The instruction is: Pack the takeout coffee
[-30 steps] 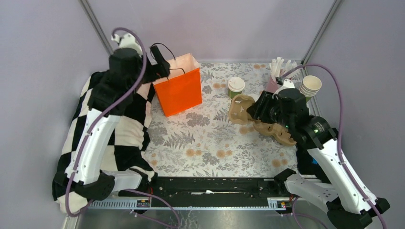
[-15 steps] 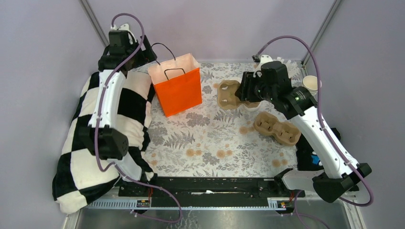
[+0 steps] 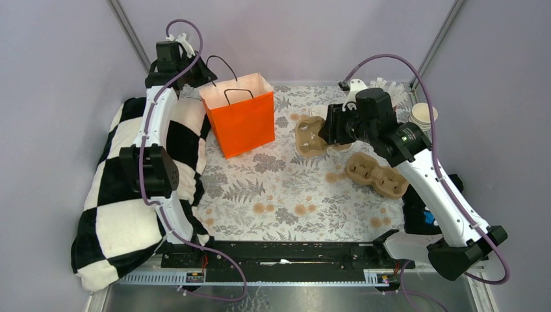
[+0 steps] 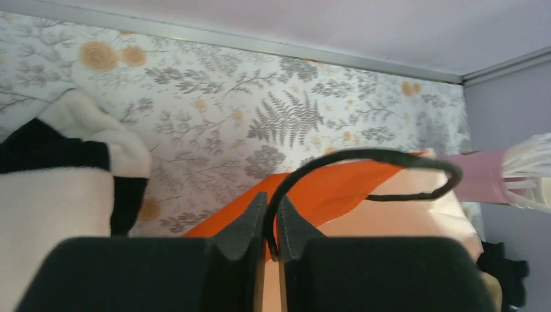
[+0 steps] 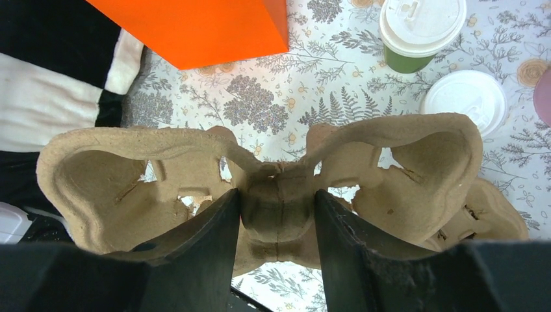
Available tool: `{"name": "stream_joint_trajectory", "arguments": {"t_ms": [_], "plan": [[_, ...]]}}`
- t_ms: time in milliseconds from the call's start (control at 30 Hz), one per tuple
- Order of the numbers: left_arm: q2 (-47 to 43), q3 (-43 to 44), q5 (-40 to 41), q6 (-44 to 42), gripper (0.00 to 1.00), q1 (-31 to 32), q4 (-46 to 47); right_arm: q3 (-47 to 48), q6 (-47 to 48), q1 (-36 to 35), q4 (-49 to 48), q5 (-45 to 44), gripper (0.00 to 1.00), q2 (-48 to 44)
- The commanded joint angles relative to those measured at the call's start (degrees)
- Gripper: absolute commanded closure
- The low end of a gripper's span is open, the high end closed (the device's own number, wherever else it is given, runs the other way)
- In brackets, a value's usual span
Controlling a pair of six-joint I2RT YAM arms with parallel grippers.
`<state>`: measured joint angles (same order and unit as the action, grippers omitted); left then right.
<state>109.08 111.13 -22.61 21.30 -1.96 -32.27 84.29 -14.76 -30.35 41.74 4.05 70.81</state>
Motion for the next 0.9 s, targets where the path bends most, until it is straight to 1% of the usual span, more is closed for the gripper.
{"name": "stream_joint_trajectory", "arguments": {"t_ms": [0, 33, 200, 267, 333, 467, 567, 667, 733, 767, 800, 833, 867], "plan": [[-2.7, 0.5, -8.8, 3.1, 0.95, -0.4, 8.9, 0.8, 2.4, 0.0, -2.7, 0.2, 0.48, -2.6], [-4.1, -2.1, -10.4, 4.2, 1.00, -0.3, 11.3, 1.2, 2.9, 0.0, -2.5, 0.9, 0.48, -2.5], [-15.0, -15.8, -15.0, 8.7, 1.00, 1.7, 20.1, 2.7, 4.4, 0.1, -1.6, 7.6, 0.48, -1.4], [-19.4, -20.7, -15.4, 10.2, 1.00, 4.9, 21.7, 4.3, 4.7, 0.1, -0.3, 10.3, 0.48, -0.8], [-23.1, -24.5, -15.2, 10.7, 1.00, 7.9, 21.1, 5.9, 4.0, 0.0, 0.3, 13.1, 0.47, -1.0], [-30.0, -32.3, -12.8, 13.0, 1.00, 14.6, 20.1, 4.0, 0.9, 0.1, -1.9, 18.5, 0.45, -3.7], [-34.2, -35.6, -10.1, 14.4, 1.00, 18.1, 16.4, 3.1, 0.4, 0.2, -1.6, 23.8, 0.46, -4.3], [-38.3, -40.2, -9.1, 16.9, 1.00, 21.3, 16.6, 0.4, 1.1, 0.1, -2.3, 30.0, 0.47, -5.9], [-40.4, -43.1, -8.1, 18.2, 1.00, 23.5, 16.6, -2.3, 1.4, 0.1, -3.8, 32.6, 0.48, -8.0], [-41.3, -44.3, -7.4, 18.8, 1.00, 24.3, 16.6, -3.7, 1.4, 0.1, -4.3, 32.6, 0.48, -9.0], [-42.1, -45.5, -6.6, 19.2, 1.00, 25.1, 16.6, -4.5, 1.3, 0.1, -3.1, 30.7, 0.49, -9.7], [-42.9, -46.3, -5.5, 19.5, 1.00, 25.7, 16.6, -5.0, 1.0, 0.2, -1.3, 25.7, 0.53, -10.1], [-43.8, -47.0, -4.0, 19.7, 1.00, 26.1, 16.3, -5.6, -0.9, 0.1, 1.0, 16.0, 0.53, -10.4]]}}
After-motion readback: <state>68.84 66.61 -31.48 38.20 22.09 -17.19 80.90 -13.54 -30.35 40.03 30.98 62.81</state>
